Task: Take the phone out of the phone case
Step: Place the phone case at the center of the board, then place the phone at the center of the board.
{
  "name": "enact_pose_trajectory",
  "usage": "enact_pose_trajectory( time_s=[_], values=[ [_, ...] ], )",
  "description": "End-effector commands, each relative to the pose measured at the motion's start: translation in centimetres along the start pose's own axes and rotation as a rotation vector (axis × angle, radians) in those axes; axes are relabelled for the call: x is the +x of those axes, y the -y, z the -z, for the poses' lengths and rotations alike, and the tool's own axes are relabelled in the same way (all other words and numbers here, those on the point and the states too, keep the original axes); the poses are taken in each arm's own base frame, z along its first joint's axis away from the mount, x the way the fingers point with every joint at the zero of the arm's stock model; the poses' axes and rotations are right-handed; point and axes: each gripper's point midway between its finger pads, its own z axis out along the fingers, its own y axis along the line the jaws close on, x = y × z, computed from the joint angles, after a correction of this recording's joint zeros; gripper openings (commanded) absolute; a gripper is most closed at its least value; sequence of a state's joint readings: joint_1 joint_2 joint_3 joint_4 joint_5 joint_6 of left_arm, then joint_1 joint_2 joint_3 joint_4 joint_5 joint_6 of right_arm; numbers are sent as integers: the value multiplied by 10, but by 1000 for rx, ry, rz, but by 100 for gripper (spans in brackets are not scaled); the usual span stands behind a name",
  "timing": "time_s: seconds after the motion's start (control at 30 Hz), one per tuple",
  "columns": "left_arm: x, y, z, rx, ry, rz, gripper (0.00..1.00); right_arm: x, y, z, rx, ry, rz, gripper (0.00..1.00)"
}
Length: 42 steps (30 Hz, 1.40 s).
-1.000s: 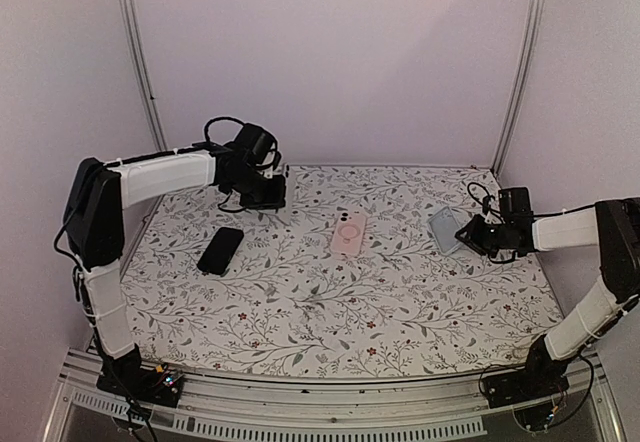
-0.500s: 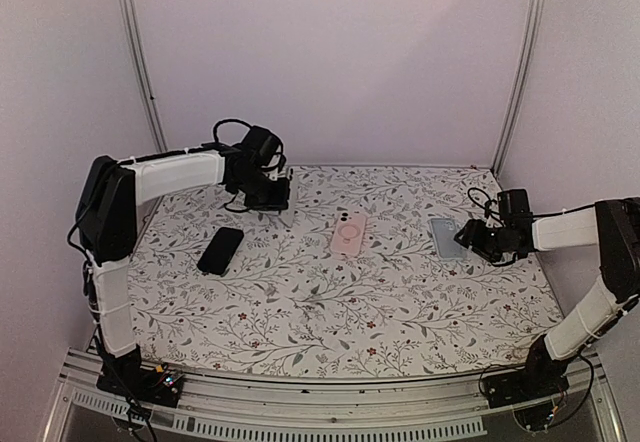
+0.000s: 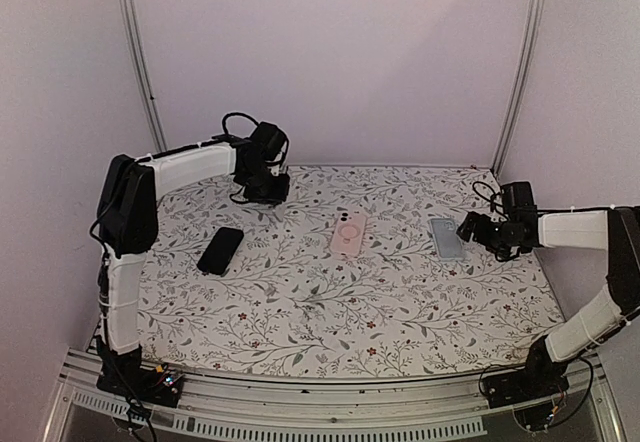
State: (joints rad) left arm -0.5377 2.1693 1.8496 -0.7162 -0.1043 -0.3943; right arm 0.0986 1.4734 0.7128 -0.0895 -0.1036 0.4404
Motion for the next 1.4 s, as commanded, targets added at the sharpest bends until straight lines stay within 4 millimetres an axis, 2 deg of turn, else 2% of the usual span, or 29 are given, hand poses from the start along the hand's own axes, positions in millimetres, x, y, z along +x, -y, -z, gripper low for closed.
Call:
enact_pose_trajectory(
  time_s=[0.0, 0.2, 0.4, 0.67, 0.9, 1.23, 1.37],
  values=[
    [-20, -35, 2, -181, 21, -43, 0, -17, -12, 17, 16, 56, 54, 99],
    [-30, -75, -1, -320, -4, -55, 0, -17, -30, 26, -19, 64, 87, 99],
    [-30, -115, -10, -434, -52, -65, 0, -20, -44, 34, -60, 79, 101, 99],
    [-22, -142, -27, -516, -129, -90, 0, -22, -62, 38, -98, 85, 116, 99],
    [-10, -144, -36, -525, -181, -104, 4, -17, -69, 34, -111, 71, 124, 99],
    [-7, -130, -49, -433, -193, -84, 19, -13, -76, 28, -120, 50, 136, 99],
    [-4, -126, -54, -410, -198, -72, 20, -11, -77, 27, -121, 44, 138, 99]
  ],
)
